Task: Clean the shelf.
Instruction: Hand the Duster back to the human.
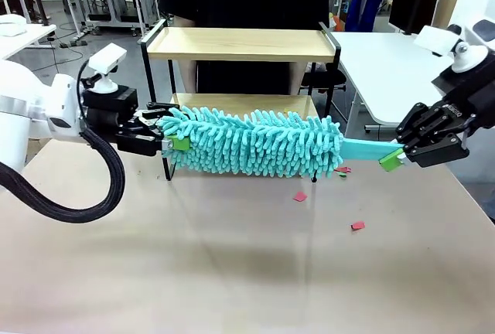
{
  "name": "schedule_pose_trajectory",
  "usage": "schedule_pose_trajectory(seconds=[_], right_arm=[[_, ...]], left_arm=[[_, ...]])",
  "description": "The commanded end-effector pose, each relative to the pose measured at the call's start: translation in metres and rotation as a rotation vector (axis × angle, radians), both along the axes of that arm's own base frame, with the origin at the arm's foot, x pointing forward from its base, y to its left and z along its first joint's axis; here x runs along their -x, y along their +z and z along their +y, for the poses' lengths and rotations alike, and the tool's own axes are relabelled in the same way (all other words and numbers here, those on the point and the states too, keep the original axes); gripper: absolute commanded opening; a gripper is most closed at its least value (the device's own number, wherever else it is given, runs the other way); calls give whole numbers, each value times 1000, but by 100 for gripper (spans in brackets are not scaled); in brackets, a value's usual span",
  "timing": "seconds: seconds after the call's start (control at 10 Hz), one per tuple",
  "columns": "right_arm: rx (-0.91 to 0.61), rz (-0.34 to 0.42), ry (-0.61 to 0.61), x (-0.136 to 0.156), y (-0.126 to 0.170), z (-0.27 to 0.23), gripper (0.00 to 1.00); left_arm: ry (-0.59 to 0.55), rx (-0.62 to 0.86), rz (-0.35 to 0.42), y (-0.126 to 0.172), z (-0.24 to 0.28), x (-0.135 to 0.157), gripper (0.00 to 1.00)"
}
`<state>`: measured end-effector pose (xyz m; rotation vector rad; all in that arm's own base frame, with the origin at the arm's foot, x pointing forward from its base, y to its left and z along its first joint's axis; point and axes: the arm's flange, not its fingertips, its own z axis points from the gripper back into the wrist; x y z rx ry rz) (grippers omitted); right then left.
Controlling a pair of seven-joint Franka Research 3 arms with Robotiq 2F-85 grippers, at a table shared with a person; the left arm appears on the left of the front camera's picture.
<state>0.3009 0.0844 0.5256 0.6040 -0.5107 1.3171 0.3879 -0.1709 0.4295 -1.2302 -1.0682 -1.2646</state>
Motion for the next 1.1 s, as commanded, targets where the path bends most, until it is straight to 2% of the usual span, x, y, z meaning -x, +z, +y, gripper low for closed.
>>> schedule_pose_trajectory(seconds=[0.0,0.4,0.5,0.6,0.7,0.9,1.0], right_arm=[[-17,-9,8,0,3,0,13],[-17,-9,8,0,3,0,13],[-17,-9,8,0,3,0,13],[-17,-9,8,0,3,0,13],[-17,-9,8,0,3,0,13],[-17,-9,8,0,3,0,13],[-17,-9,8,0,3,0,13]], left_arm=[[20,0,31,2,-12,-3,100],[36,19,64,-2,-19,-1,100],[21,11,54,-2,-18,-1,42],[27,-7,55,-3,-18,-1,41],[20,0,68,-4,-18,-2,0],[10,6,86,-4,-18,-3,0],[0,14,105,-5,-18,-3,13]])
